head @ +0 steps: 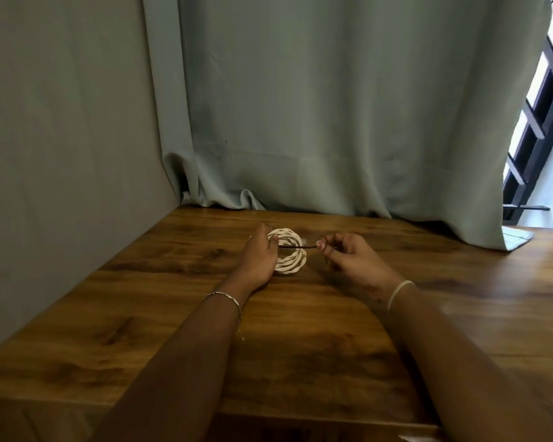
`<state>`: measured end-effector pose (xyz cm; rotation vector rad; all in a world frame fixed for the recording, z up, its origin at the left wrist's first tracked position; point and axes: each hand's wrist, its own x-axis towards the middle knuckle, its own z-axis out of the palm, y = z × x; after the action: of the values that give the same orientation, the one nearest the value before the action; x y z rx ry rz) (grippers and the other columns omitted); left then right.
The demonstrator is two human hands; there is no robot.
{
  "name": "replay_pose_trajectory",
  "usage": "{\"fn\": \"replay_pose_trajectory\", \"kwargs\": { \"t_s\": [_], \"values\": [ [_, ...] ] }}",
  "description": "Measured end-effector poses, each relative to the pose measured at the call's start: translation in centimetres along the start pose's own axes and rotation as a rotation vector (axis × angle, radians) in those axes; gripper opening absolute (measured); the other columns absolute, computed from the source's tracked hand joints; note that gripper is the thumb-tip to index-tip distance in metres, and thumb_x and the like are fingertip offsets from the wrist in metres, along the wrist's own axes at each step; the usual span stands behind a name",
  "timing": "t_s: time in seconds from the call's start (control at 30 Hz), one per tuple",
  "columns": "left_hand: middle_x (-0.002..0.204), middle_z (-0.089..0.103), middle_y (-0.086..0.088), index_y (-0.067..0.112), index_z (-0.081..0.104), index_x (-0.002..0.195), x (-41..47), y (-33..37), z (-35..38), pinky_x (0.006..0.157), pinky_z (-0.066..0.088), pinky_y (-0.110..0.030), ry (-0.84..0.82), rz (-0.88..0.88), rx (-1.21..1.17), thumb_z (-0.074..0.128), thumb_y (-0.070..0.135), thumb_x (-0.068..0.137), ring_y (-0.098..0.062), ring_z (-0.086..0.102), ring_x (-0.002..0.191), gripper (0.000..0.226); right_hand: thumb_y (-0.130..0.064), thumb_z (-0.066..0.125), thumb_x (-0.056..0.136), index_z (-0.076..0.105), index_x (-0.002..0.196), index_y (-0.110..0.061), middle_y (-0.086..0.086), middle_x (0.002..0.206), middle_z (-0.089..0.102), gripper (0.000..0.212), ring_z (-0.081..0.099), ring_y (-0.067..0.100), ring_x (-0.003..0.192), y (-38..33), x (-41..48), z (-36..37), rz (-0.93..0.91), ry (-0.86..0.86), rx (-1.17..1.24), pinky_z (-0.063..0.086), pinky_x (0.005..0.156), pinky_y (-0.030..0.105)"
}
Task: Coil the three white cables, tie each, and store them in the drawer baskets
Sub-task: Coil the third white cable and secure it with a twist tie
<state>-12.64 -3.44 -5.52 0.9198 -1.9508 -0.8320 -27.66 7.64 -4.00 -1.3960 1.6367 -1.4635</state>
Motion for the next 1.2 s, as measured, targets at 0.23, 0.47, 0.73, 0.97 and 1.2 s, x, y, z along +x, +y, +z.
{"fn": "replay_pose_trajectory", "kwargs": {
  "t_s": [0.23,0.47,0.73,0.97,1.2],
  "values": [
    [0.114,0.061,-0.009,0.009,0.048,0.119,-0.4,0.7,0.5,0.081,0.044,-0.029,-0.072,0.04,-0.019,0.039,0.021,0.103,-0.021,0.057,0.103,0.022,-0.011,0.067,0.088,0.065,0.09,-0.015,-0.003,0.089,0.061,0.005,0.057,0.012,0.081,0.4,0.6,0.6,-0.424,0.204,-0.508,0.049,0.07,0.027],
    [0.109,0.066,-0.011,0.013,0.052,0.113,-1.2,1.7,1.0,0.083,0.053,-0.036,-0.099,0.063,-0.099,0.042,0.02,0.103,-0.024,0.064,0.098,0.016,-0.016,0.067,0.087,0.056,0.083,-0.017,-0.004,0.092,0.05,0.012,0.044,0.006,0.082,-0.2,0.1,1.2,-0.572,0.309,-0.864,0.03,0.068,0.017],
    [0.108,0.062,-0.003,0.014,0.051,0.114,-2.2,2.9,0.8,0.083,0.052,-0.035,-0.062,0.159,-0.126,0.042,0.017,0.102,-0.019,0.061,0.099,0.015,-0.016,0.06,0.09,0.056,0.109,-0.011,0.006,0.123,0.053,0.02,0.06,0.022,0.096,-0.1,0.3,1.8,-0.562,0.252,-0.902,0.046,0.076,0.026],
    [0.11,0.063,-0.004,0.017,0.05,0.112,-2.5,3.0,0.9,0.084,0.052,-0.036,-0.077,0.177,-0.175,0.041,0.023,0.102,-0.018,0.061,0.101,0.015,-0.008,0.061,0.088,0.055,0.104,-0.008,0.007,0.106,0.055,0.017,0.051,0.017,0.079,-0.3,0.2,2.1,-0.594,0.26,-0.928,0.037,0.067,0.024],
    [0.094,0.059,0.004,0.017,0.048,0.113,-2.4,3.3,1.0,0.066,0.045,-0.023,0.028,0.075,-0.139,0.036,0.043,0.1,-0.012,0.058,0.085,0.031,-0.002,0.064,0.085,0.058,0.102,-0.006,0.009,0.103,0.058,0.018,0.055,0.019,0.08,-0.4,0.1,3.0,-0.656,0.255,-0.962,0.046,0.064,0.026]
  ]
}}
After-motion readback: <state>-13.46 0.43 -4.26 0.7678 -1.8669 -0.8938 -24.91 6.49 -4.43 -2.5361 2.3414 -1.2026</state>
